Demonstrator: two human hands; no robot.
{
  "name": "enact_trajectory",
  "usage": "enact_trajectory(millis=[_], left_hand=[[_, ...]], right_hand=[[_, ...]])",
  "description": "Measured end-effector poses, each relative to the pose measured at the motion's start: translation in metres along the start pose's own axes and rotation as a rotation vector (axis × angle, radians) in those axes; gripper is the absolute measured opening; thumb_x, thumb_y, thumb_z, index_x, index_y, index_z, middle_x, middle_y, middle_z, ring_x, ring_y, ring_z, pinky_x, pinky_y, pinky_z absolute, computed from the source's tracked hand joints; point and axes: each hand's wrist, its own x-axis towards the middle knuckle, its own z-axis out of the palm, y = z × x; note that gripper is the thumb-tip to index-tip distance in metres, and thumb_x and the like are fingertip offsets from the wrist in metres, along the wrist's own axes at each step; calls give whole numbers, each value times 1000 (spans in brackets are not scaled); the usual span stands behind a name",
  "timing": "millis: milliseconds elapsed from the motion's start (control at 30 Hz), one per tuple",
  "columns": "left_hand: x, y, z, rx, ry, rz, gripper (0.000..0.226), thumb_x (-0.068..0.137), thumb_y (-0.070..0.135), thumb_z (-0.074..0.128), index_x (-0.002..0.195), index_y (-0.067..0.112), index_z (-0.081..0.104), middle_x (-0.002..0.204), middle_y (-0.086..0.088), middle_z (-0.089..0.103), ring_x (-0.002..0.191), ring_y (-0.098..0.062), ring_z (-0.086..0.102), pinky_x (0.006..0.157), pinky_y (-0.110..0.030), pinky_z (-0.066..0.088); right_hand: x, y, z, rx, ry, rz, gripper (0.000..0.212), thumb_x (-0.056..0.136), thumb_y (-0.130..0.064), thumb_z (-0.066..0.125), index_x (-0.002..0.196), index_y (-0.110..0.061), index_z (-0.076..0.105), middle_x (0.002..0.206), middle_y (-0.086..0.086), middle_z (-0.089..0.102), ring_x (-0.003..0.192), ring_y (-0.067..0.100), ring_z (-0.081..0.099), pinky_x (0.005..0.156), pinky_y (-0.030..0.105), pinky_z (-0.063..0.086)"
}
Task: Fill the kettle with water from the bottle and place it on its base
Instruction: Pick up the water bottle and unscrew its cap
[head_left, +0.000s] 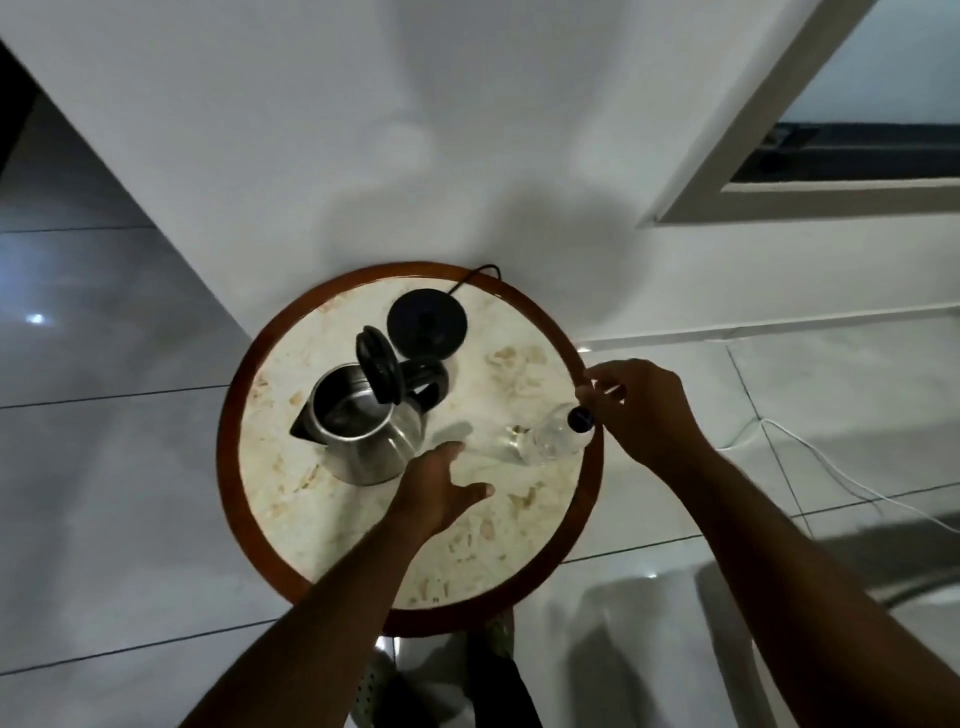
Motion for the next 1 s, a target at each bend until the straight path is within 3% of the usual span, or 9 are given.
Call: enact_trajectory(millis=[100, 200, 300, 433, 600, 700, 800, 900, 1000], left_hand=[[20, 24, 16, 112, -43, 122, 88, 68, 35, 84, 143, 18, 40, 145, -5, 49, 131, -22, 47, 107, -35, 40], [40, 52, 35, 234, -123, 247, 100, 66, 36, 84, 147, 22, 28, 149, -2, 43, 135, -22, 42, 107, -31, 35], [58, 78, 51, 296, -195, 321, 93, 67, 36, 83, 143, 23, 32, 144, -3, 48, 128, -25, 49, 99, -29, 39], [75, 94, 54, 385, -226, 346, 71, 70, 33, 80, 131, 20, 44, 126, -6, 62, 111, -26, 60, 88, -30, 48], [86, 102, 49, 533, -283, 412, 59, 75, 31, 75, 127, 16, 49, 124, -8, 64, 109, -27, 60, 91, -34, 48], [89, 104, 49, 608, -274, 459, 52, 78, 31, 72, 123, 13, 53, 122, -8, 65, 109, -27, 61, 92, -34, 46], [86, 95, 47, 589, -255, 436, 47, 81, 30, 69, 122, 13, 54, 121, -8, 65, 109, -25, 61, 93, -31, 45], [77, 79, 36, 518, -223, 382, 49, 78, 27, 70, 123, 14, 54, 119, -5, 66, 107, -21, 62, 91, -27, 48], [68, 61, 24, 366, -209, 310, 44, 76, 13, 71, 117, 9, 58, 113, -10, 67, 88, -12, 61, 74, -9, 41]], right_hand=[[-1, 23, 3, -126, -102, -16, 38, 81, -44, 69, 101, -11, 72, 88, 8, 71, 79, 23, 66, 67, 29, 48], [1, 32, 14, -158, -184, -47, 40, 81, -52, 65, 95, -14, 69, 83, 2, 68, 69, 11, 56, 58, 19, 35], [6, 36, 22, -178, -211, -105, 30, 85, -45, 64, 86, -15, 68, 75, 2, 66, 63, 11, 54, 56, 22, 35], [9, 36, 28, -194, -250, -170, 26, 90, -34, 59, 87, -9, 64, 85, 9, 67, 77, 22, 62, 62, 27, 37], [16, 38, 25, -239, -339, -281, 22, 91, -24, 57, 95, -4, 63, 96, 14, 63, 82, 25, 61, 64, 28, 38], [20, 44, 19, -314, -372, -464, 14, 87, -11, 58, 94, 0, 62, 93, 16, 61, 81, 29, 60, 63, 30, 40], [25, 44, 16, -371, -415, -658, 6, 82, 2, 60, 86, 3, 64, 87, 20, 62, 74, 32, 60, 57, 33, 46], [28, 36, 20, -456, -486, -787, 17, 87, 1, 54, 103, 1, 61, 103, 20, 61, 89, 31, 56, 66, 38, 52], [24, 19, 18, -423, -465, -935, 14, 83, -3, 62, 96, 0, 65, 100, 20, 65, 83, 30, 61, 56, 32, 49]])
